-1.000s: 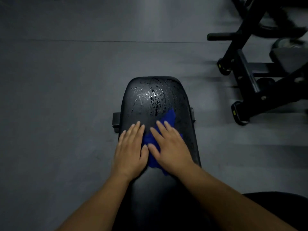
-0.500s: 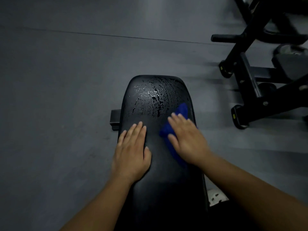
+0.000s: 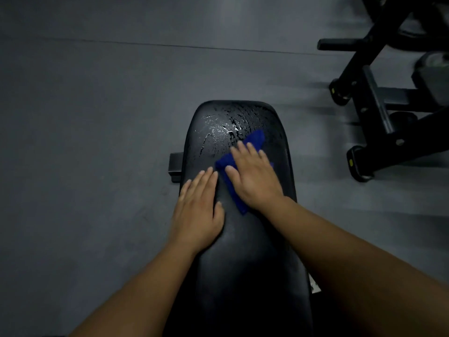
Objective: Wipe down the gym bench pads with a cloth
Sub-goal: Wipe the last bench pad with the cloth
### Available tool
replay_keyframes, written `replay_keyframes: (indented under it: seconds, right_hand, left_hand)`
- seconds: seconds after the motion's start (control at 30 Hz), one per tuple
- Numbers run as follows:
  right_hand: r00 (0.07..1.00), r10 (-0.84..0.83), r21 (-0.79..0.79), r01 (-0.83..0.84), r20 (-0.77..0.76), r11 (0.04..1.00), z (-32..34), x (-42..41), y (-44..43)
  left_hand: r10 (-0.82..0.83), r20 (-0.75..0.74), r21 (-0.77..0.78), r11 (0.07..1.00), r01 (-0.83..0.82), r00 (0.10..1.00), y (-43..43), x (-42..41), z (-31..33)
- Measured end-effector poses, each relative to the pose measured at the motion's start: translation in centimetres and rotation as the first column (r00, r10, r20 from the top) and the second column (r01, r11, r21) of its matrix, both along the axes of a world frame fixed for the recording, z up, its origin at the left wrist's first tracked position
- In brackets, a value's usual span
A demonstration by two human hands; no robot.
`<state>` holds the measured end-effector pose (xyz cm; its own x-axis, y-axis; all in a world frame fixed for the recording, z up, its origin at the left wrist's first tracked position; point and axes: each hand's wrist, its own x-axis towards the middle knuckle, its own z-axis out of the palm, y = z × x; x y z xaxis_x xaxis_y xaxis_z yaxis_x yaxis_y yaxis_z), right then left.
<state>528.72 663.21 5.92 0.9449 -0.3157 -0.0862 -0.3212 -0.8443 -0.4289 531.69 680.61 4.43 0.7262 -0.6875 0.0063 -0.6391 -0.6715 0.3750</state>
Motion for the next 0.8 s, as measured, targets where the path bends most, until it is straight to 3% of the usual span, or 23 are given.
replay_keyframes:
  seconds: [0.07, 0.13, 0.2, 0.27, 0.33, 0.5, 0.7, 0.8]
  right_hand:
    - [0.999, 0.033, 0.329, -0.045, 0.04, 0.943, 1.4, 0.0, 0.9]
    - [0.986, -0.103, 0.534, 0.017, 0.13, 0.845, 2.3, -0.7, 0.4]
    - [0.958, -0.214, 0.391, 0.126, 0.192, 0.912, 1.8, -2.0, -0.4]
    - [0.971, -0.162, 0.123, 0.142, 0.174, 0.982, -0.1, -3.4, -0.9]
    - [0.985, -0.131, -0.002, 0.133, 0.112, 0.991, -1.4, -4.3, -1.0]
    - [0.972, -0.14, -0.047, 0.151, 0.19, 0.987, -2.2, -4.2, -1.0]
    - [0.961, -0.146, -0.03, 0.157, 0.236, 0.987, -2.5, -4.1, -1.0]
    - [0.954, -0.164, 0.035, 0.16, 0.25, 0.986, -2.1, -4.2, -1.0]
  left_hand:
    - [0.057, -0.13, -0.095, 0.993, -0.07, 0.99, 0.1, 0.2, 0.8]
    - [0.133, -0.185, -0.18, 0.969, -0.167, 0.974, -0.5, 0.4, 1.8]
    - [0.128, -0.07, -0.132, 0.982, -0.137, 0.989, -2.1, 0.1, 2.4]
    - [0.025, 0.026, 0.025, 0.999, -0.025, 0.999, -4.1, -0.5, 2.2]
    - [-0.057, 0.08, 0.176, 0.983, 0.042, 0.995, -4.8, -0.6, 1.3]
    - [-0.006, 0.15, 0.194, 0.981, -0.024, 0.989, -2.6, 2.8, 0.1]
    - [0.12, 0.126, 0.207, 0.968, -0.144, 0.985, -7.4, 5.5, 0.4]
    - [-0.192, 0.149, 0.177, 0.97, 0.164, 0.97, -4.3, 2.0, 0.3]
